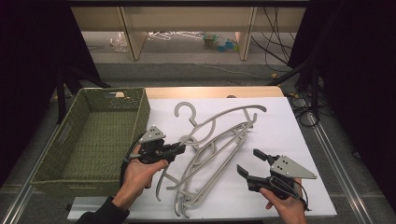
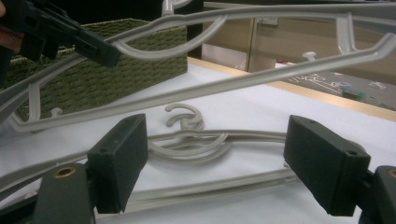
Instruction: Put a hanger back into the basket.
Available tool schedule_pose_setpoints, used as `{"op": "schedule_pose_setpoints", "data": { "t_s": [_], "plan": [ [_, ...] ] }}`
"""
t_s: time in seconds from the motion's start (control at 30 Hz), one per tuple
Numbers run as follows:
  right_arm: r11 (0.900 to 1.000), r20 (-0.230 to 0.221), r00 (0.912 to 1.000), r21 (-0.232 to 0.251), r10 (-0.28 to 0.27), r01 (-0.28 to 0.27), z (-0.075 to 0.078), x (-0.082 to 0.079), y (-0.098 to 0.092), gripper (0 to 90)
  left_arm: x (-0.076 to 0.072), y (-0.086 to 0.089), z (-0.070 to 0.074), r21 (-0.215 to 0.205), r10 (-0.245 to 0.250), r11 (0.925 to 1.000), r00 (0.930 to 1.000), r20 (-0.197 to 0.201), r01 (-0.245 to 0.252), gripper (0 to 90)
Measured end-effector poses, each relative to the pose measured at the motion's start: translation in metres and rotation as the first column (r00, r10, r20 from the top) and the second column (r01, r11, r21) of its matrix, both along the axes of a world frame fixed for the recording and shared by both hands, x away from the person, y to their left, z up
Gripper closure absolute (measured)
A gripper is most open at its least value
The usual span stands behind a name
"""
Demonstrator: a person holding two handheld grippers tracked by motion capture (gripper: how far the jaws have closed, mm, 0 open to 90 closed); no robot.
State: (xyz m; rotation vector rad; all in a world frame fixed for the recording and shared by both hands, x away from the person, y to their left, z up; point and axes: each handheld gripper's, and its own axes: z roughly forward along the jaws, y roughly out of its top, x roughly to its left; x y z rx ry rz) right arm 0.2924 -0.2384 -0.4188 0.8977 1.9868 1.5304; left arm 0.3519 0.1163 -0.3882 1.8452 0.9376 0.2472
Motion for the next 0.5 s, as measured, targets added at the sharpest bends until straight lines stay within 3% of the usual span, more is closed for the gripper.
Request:
{"op": "schedule_pose_setpoints", "data": {
  "t_s": [0.1, 0.27, 0.3, 0.43, 0.47, 0.5],
  "plan": [
    [1.000, -0.002, 1.0000, -0.011, -0.007, 0.007, 0.000, 0.000, 0.000, 22.7, 0.000, 0.004, 0.008, 0.019, 0.009, 0.9998, 0.9997, 0.022, -0.009, 81.4],
    [1.000, 0.000, 1.0000, 0.014, -0.009, 0.009, -0.003, 0.002, 0.000, 21.9, 0.004, 0.009, 0.019, 0.018, 0.000, 0.9998, 0.9986, 0.053, -0.001, 81.4],
    [1.000, -0.001, 0.9998, -0.001, -0.021, 0.021, -0.002, 0.001, -0.001, 21.9, 0.004, 0.011, 0.020, 0.023, 0.004, 0.9997, 0.9985, 0.054, -0.005, 81.4],
    [1.000, -0.003, 0.9998, -0.002, -0.017, 0.017, -0.002, 0.001, 0.000, 21.8, 0.008, 0.023, 0.029, 0.001, 0.027, 0.9996, 0.9977, 0.062, -0.027, 81.4],
    [1.000, -0.003, 0.9999, -0.001, -0.014, 0.014, -0.002, 0.001, 0.000, 21.8, 0.026, 0.044, 0.038, 0.229, -0.044, 0.9730, 0.9504, 0.308, -0.029, 81.4],
    [1.000, -0.006, 0.9999, 0.000, -0.014, 0.014, -0.002, 0.001, 0.000, 21.8, 0.025, 0.043, 0.039, 0.173, -0.073, 0.9845, 0.9619, 0.263, 0.027, 81.4]
  ]
}}
